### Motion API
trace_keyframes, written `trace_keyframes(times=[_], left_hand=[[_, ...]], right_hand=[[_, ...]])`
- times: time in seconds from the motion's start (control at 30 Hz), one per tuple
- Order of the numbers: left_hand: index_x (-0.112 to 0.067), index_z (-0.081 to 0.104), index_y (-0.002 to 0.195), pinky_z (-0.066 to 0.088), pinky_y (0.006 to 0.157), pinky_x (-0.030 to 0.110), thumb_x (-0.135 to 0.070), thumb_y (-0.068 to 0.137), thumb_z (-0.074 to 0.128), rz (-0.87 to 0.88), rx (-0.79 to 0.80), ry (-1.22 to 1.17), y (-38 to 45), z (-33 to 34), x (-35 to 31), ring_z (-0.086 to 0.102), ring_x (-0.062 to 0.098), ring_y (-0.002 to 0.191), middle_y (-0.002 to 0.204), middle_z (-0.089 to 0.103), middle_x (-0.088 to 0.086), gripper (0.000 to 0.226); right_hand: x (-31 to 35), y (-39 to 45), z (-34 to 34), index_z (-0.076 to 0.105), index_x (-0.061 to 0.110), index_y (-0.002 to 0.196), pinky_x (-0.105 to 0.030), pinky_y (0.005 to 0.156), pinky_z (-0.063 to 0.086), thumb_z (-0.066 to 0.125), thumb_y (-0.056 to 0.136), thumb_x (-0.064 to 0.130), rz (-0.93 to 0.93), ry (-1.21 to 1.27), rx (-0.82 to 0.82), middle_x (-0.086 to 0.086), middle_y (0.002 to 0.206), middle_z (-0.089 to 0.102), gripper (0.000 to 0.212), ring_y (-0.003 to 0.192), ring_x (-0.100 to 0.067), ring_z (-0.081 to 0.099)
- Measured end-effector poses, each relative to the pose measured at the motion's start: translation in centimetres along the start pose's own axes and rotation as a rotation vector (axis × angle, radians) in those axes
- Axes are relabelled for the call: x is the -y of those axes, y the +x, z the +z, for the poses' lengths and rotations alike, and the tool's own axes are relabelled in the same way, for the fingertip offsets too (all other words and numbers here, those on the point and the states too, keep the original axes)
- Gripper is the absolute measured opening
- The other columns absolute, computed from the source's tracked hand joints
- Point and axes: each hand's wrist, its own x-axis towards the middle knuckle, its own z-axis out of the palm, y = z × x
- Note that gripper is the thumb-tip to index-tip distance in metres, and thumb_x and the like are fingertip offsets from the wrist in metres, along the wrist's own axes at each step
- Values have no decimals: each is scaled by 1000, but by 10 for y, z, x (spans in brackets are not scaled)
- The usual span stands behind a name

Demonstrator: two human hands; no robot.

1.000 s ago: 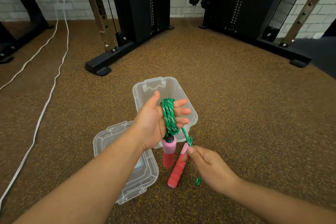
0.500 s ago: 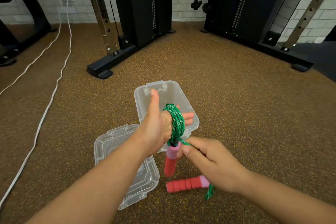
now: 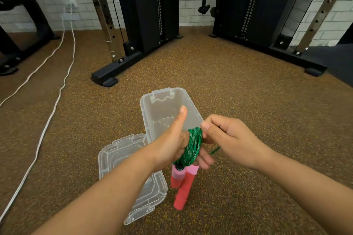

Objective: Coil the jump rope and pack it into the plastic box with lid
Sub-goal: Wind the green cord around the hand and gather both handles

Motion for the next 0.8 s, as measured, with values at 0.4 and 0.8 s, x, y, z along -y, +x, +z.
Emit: trace_keyframes(times=[0.4,0.8], left_hand=[[-13,50,80,40,50,22,-40,98,31,47,-84,-9,-2,-1,0,44,15,43,46,37,-3,38],[-17,45,65,31,48,26,-42,96,35,82,-194,-326,0,-13,3,33,12,34,39,31,-6,40]], right_hand=[[-31,5,-12,61,28,69,-31,56,40,53,87,52,184,102,23,-1,59,49,32,56,-14,46],[-65,-15,-21,62,19,120,-22,83,49,65,67,18,376,492,300,-3,99,70,53,97,-14,64]])
